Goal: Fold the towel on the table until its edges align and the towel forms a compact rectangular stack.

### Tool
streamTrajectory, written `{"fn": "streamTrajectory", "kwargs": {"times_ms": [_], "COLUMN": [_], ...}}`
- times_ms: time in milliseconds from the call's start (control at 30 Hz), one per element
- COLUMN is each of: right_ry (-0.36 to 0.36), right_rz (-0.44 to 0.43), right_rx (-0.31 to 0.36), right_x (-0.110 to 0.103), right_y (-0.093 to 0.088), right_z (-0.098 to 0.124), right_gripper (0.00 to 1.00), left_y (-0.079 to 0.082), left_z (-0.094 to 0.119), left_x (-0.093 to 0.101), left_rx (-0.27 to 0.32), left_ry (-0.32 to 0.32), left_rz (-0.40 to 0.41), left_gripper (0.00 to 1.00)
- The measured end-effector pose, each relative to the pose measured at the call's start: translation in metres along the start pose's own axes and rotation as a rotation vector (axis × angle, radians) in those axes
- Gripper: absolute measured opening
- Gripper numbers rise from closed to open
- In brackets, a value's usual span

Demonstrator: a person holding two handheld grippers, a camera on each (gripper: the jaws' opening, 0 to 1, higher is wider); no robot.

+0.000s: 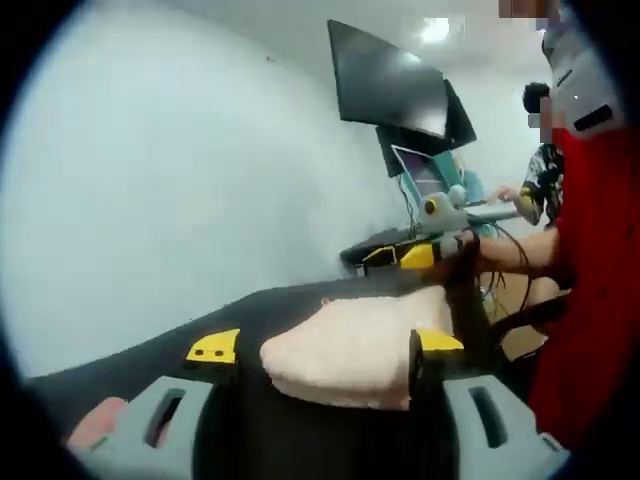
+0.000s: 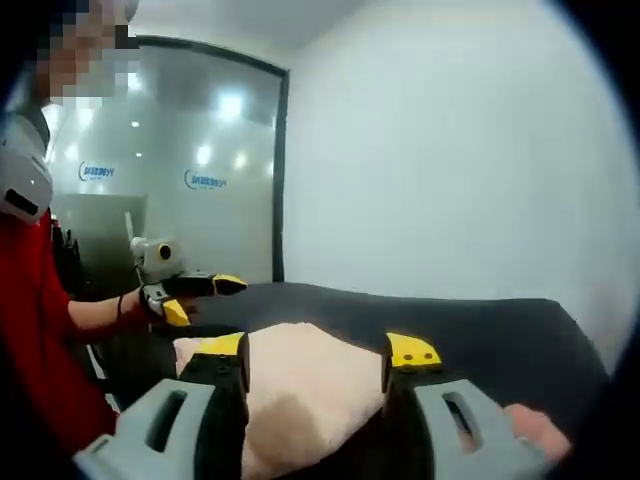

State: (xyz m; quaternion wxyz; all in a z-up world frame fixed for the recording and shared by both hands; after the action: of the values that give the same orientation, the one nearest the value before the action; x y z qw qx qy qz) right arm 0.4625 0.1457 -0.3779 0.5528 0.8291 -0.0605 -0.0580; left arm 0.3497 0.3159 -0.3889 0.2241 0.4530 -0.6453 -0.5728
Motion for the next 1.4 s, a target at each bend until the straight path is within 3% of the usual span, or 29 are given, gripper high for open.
{"fn": "streamTrajectory", "kwargs": {"times_ms": [100,167,200,233,267,367,533,700,900,1000,1167,1400], "right_ry": [0.008,0.027,0.026,0.027,0.028,-0.006,-0.002,-0.013,-0.047,-0.055,-0.048,-0.064], "right_rz": [0.003,-0.016,-0.044,-0.043,-0.043,-0.044,-0.013,-0.011,-0.032,-0.039,-0.015,-0.050], "right_rx": [-0.016,0.017,0.029,0.030,0.030,0.023,0.014,-0.004,0.041,0.026,0.011,0.035], "right_x": [0.002,0.000,-0.001,0.000,0.001,0.008,0.004,0.009,0.019,0.020,0.022,0.022], "right_y": [-0.004,0.002,0.005,0.006,0.005,0.004,0.002,-0.001,0.008,0.005,0.002,0.008], "right_z": [0.004,0.005,0.006,0.007,0.008,0.009,0.009,0.011,0.014,0.012,0.013,0.016], "right_gripper": [0.49,0.47,0.45,0.43,0.41,0.37,0.33,0.27,0.27,0.27,0.27,0.27], "left_y": [-0.012,-0.020,-0.007,-0.002,-0.002,-0.014,-0.023,-0.026,-0.022,-0.030,-0.019,-0.020], "left_z": [0.010,0.015,0.009,0.008,0.011,0.019,0.021,0.023,0.022,0.024,0.025,0.025], "left_x": [-0.010,-0.010,-0.009,-0.006,-0.003,-0.014,-0.019,-0.022,-0.021,-0.027,-0.026,-0.027], "left_rx": [0.020,-0.031,0.056,0.093,0.085,0.027,-0.013,-0.025,-0.015,-0.057,-0.002,-0.005], "left_ry": [0.035,0.038,0.016,0.001,-0.001,0.053,0.074,0.083,0.092,0.113,0.100,0.111], "left_rz": [0.050,0.087,0.059,0.085,0.125,0.078,0.071,0.058,0.063,0.037,0.059,0.057], "left_gripper": [0.51,0.50,0.50,0.50,0.50,0.47,0.42,0.41,0.40,0.37,0.37,0.37]}}
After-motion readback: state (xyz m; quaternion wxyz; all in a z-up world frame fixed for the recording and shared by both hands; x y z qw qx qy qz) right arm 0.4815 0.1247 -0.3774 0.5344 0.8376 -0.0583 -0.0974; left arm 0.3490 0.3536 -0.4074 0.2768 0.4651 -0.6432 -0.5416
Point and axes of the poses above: the point that each gripper's makers call its tool centre point, and the gripper's own axes: z roughly backward along the fingers, x roughly to its right, y roughly out of its top, the point moved 2 cm from there along z, roughly backward along the fingers, and after that the axes turned 15 degrees about x, right-handed, at the moved point
